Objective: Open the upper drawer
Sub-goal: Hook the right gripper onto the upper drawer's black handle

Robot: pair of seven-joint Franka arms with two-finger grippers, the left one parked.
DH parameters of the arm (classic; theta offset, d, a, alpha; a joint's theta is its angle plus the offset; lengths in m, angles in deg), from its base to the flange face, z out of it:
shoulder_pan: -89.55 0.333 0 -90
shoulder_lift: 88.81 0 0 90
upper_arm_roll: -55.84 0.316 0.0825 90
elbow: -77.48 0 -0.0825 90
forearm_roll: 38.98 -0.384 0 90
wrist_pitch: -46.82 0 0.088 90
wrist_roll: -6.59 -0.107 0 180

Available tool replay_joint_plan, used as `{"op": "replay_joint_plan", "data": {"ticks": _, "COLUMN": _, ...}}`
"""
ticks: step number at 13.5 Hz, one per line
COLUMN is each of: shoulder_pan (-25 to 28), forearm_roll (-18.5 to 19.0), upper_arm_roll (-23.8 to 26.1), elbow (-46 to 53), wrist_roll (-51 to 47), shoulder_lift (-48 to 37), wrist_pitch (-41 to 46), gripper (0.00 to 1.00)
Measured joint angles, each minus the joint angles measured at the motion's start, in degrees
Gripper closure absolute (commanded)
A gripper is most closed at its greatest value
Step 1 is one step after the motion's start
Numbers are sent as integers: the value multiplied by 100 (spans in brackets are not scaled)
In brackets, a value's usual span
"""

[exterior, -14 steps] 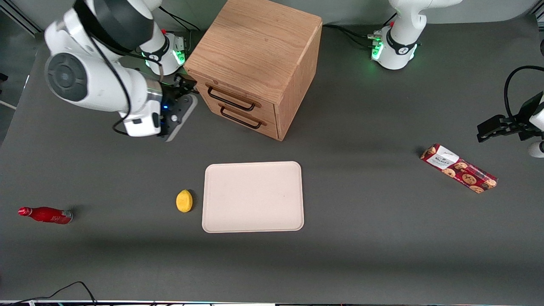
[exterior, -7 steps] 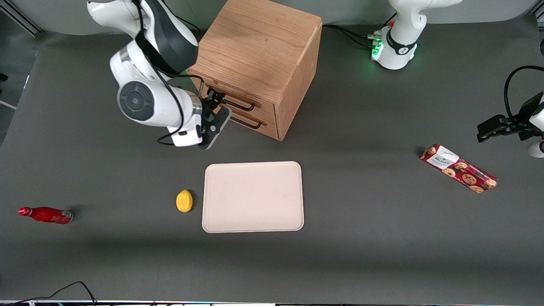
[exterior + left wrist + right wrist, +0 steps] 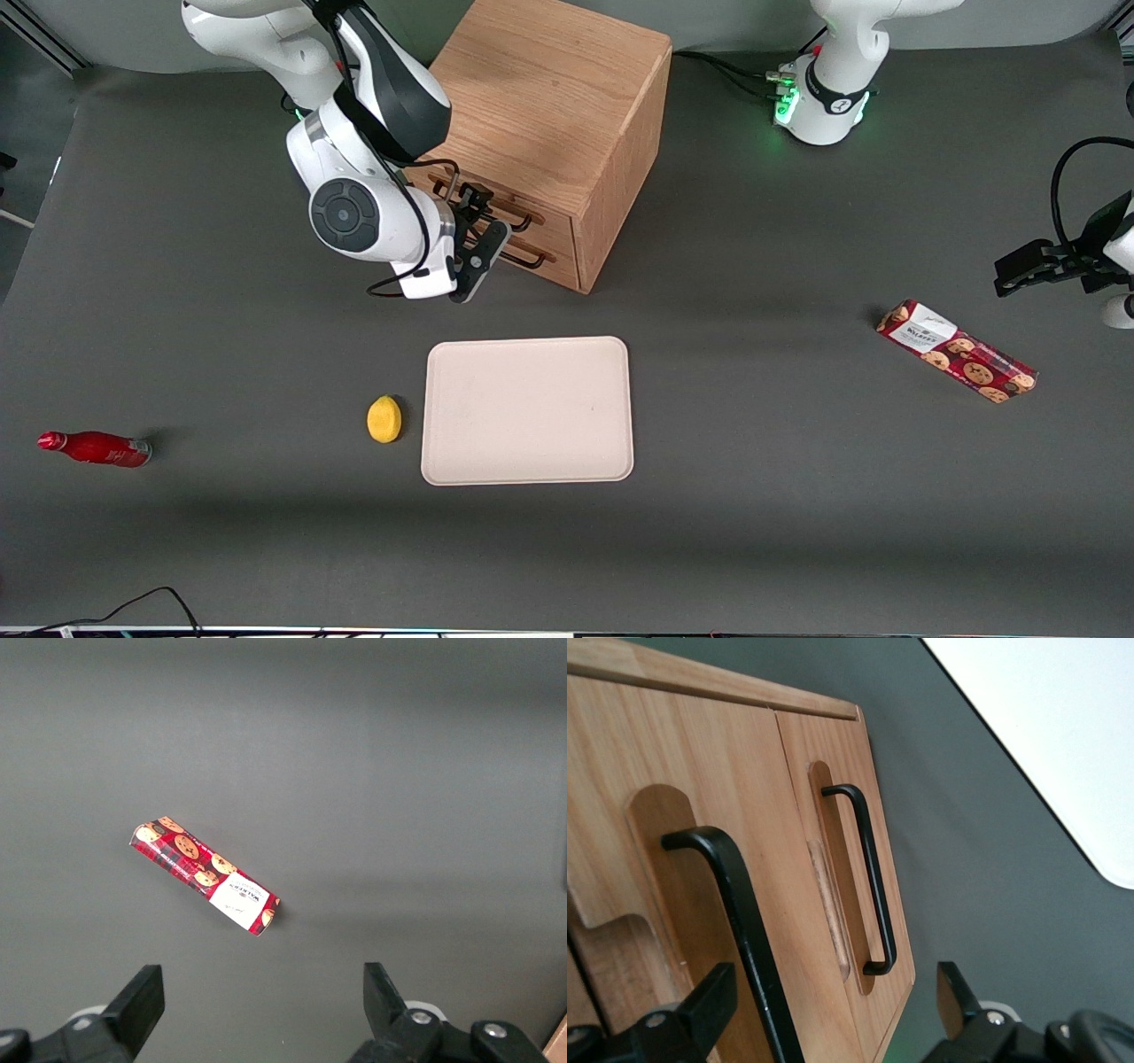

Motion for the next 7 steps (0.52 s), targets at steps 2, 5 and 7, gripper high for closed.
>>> {"op": "replay_joint_plan", "data": {"ticks": 2, "shoulder_pan": -8, "forearm_roll": -36, "upper_arm_roll": 33, "elbow": -69, "wrist_roll": 0, "shoulder_lift": -8, "wrist_pitch": 0, "gripper": 0}}
{"op": "replay_joint_plan", "data": {"ticks": 5, "shoulder_pan": -19, "forearm_roll": -65, "upper_arm_roll": 76, "elbow": -152, "wrist_roll": 0, "shoulder_lift": -26, "wrist_pitch": -7, "gripper": 0}}
{"op": "replay_joint_plan", "data": {"ticks": 7, "shoulder_pan": -70, "forearm_roll": -66, "upper_arm_roll": 120, "elbow": -188, "wrist_roll": 0, "shoulder_lift": -37, "wrist_pitch": -20, "gripper": 0}}
